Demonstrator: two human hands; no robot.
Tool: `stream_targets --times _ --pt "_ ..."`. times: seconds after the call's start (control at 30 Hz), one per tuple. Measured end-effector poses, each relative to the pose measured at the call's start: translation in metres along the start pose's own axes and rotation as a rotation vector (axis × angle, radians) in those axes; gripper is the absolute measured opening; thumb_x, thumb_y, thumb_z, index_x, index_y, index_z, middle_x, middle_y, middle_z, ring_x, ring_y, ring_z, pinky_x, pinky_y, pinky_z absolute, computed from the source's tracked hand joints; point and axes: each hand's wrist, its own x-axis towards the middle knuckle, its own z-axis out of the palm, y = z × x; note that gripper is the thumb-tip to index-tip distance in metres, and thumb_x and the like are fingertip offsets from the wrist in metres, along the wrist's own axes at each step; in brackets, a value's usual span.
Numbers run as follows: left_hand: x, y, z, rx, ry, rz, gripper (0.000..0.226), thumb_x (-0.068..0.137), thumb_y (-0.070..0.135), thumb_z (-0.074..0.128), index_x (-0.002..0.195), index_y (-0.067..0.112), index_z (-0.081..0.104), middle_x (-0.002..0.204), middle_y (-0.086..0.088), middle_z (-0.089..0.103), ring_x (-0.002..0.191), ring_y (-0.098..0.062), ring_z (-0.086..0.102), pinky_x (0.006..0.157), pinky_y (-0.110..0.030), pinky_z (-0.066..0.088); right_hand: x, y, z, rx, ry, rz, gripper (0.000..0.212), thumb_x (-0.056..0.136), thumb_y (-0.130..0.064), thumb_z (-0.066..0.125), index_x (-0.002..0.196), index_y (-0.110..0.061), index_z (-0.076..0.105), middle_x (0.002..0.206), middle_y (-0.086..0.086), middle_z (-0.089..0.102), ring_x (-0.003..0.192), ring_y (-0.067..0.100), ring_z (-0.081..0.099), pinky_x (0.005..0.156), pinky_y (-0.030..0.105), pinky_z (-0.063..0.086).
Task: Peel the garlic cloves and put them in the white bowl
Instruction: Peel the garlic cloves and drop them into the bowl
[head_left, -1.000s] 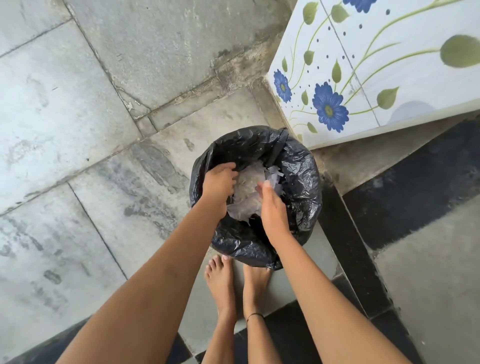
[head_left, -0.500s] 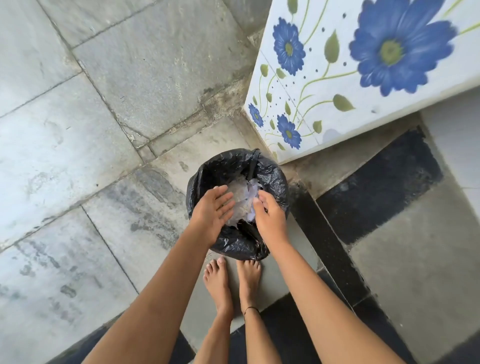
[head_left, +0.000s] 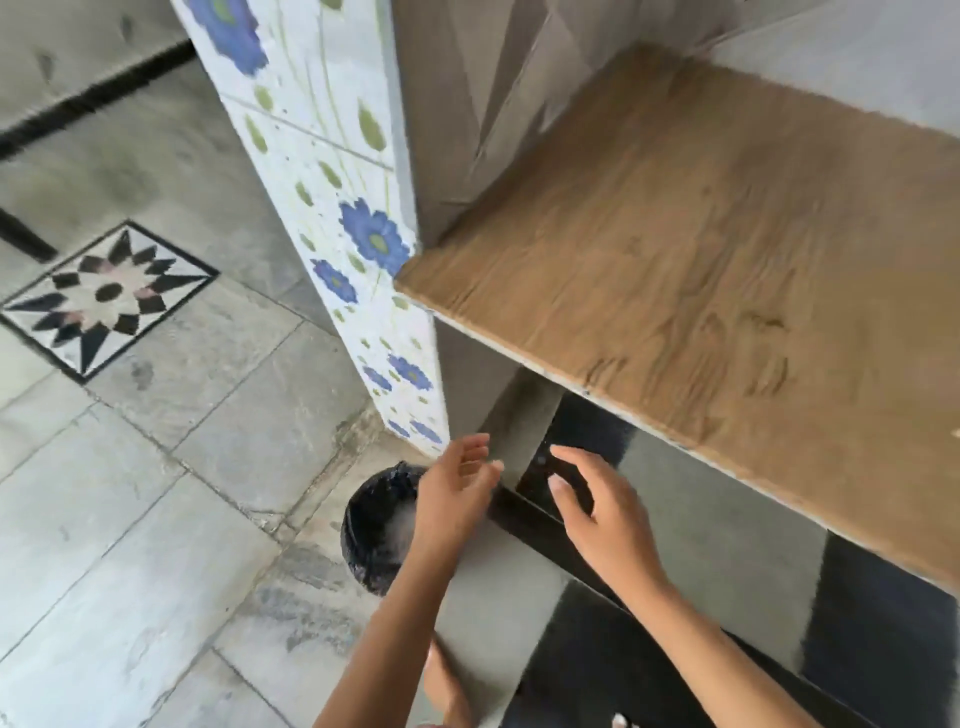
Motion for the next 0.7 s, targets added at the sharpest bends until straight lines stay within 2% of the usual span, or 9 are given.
stream_targets --times 0.07,0.1,0.2,0.27,0.37,0.57,0.7 --pt "-0.034 0.043 0.036 0.028 -0.017 0.143 0.026 0.088 0.016 0.063 0.114 0.019 0.061 0.109 0.005 0.065 0.097 -0.009 0.063 0.088 -0.023 0.05 -0.017 -0.001 -0.063 0.02 0.12 -0.074 0.038 0.088 -0.037 0.049 0.114 -0.015 0.064 0.111 -0.005 0.067 0.098 0.008 0.061 0.085 0.014 0.041" --pt "-0.047 0.059 0.052 0.051 -0.028 0.208 0.028 0.088 0.017 0.064 0.115 0.018 0.061 0.109 0.006 0.065 0.095 -0.01 0.064 0.087 -0.024 0.051 -0.024 0.001 -0.086 0.037 0.164 -0.101 0.039 0.088 -0.038 0.047 0.115 -0.015 0.064 0.112 -0.007 0.066 0.101 0.006 0.059 0.087 0.013 0.041" --pt "-0.086 0.105 0.113 0.133 -0.049 0.419 0.03 0.087 0.016 0.065 0.117 0.016 0.061 0.107 0.008 0.065 0.09 -0.005 0.064 0.08 -0.012 0.049 -0.055 0.026 -0.168 0.029 0.277 -0.147 0.041 0.088 -0.038 0.045 0.116 -0.015 0.063 0.112 -0.007 0.064 0.102 0.004 0.057 0.087 0.013 0.041" --pt "-0.101 0.123 0.145 0.187 -0.075 0.524 0.029 0.087 0.015 0.066 0.116 0.015 0.062 0.106 0.009 0.065 0.096 -0.004 0.061 0.085 -0.015 0.047 -0.071 0.049 -0.205 -0.003 0.356 -0.148 0.04 0.089 -0.038 0.045 0.116 -0.015 0.063 0.112 -0.002 0.067 0.1 0.011 0.06 0.086 0.018 0.044" --pt "-0.116 0.145 0.198 0.256 -0.114 0.608 0.027 0.086 0.018 0.068 0.113 0.014 0.064 0.102 0.011 0.064 0.095 -0.005 0.06 0.081 -0.011 0.044 -0.094 0.088 -0.26 -0.095 0.438 -0.099 0.042 0.087 -0.04 0.044 0.116 -0.016 0.063 0.112 0.0 0.067 0.1 0.018 0.063 0.085 0.029 0.048" --pt "-0.106 0.169 0.27 0.457 -0.126 0.672 0.023 0.085 0.02 0.067 0.108 0.018 0.068 0.105 0.003 0.069 0.093 -0.013 0.063 0.079 -0.023 0.047 -0.109 0.149 -0.31 -0.32 0.481 0.012 0.048 0.085 -0.038 0.044 0.116 -0.007 0.063 0.108 0.01 0.068 0.095 0.03 0.065 0.08 0.038 0.054" --pt "-0.088 0.183 0.309 0.657 -0.169 0.748 0.025 0.089 0.019 0.062 0.114 0.017 0.067 0.115 -0.001 0.066 0.097 -0.018 0.063 0.081 -0.026 0.05 -0.098 0.178 -0.321 -0.523 0.371 0.223 0.062 0.086 -0.045 0.032 0.121 -0.003 0.061 0.126 0.018 0.059 0.116 0.036 0.057 0.095 0.051 0.047"
